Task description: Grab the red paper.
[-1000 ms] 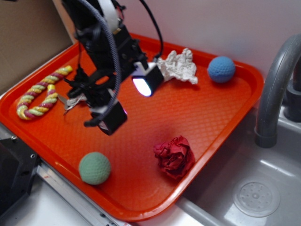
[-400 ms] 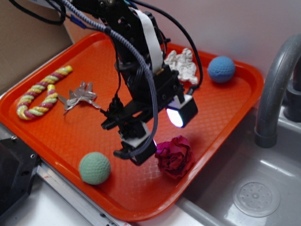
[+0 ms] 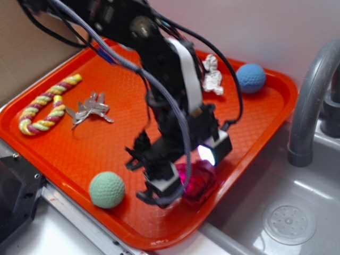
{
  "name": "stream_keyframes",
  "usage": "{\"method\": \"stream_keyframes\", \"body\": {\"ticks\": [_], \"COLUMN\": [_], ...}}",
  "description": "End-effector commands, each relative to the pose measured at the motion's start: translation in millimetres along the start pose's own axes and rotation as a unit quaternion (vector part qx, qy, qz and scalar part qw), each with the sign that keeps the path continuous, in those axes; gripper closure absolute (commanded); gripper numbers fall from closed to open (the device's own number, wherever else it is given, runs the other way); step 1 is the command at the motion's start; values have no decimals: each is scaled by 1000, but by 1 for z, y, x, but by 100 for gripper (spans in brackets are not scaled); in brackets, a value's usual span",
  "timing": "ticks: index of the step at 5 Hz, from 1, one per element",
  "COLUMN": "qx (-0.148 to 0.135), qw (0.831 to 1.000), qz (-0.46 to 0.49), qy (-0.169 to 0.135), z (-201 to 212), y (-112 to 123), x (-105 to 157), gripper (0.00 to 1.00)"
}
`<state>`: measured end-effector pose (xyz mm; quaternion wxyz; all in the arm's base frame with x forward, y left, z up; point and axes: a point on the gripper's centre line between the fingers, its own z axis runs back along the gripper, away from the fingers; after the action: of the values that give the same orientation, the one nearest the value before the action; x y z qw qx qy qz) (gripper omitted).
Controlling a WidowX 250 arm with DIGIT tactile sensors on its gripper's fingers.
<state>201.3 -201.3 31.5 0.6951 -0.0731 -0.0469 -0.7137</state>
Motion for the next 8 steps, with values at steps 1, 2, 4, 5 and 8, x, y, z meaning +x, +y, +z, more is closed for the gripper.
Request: {"method": "stream_keyframes", "body": {"ticks": [1,2,4,5,8], "qx": [14,8,41,53,129], "qw": [999,999,996,991,932], "qz": [-9,-17,27,104,326], "qy": [41,48,70,70,94], "z": [-6,-10,-12,4,84], "y": [-13,-16,-13,1,21], "x": [14,14,8,-4,-55], "gripper": [0,100,100,100,100]}}
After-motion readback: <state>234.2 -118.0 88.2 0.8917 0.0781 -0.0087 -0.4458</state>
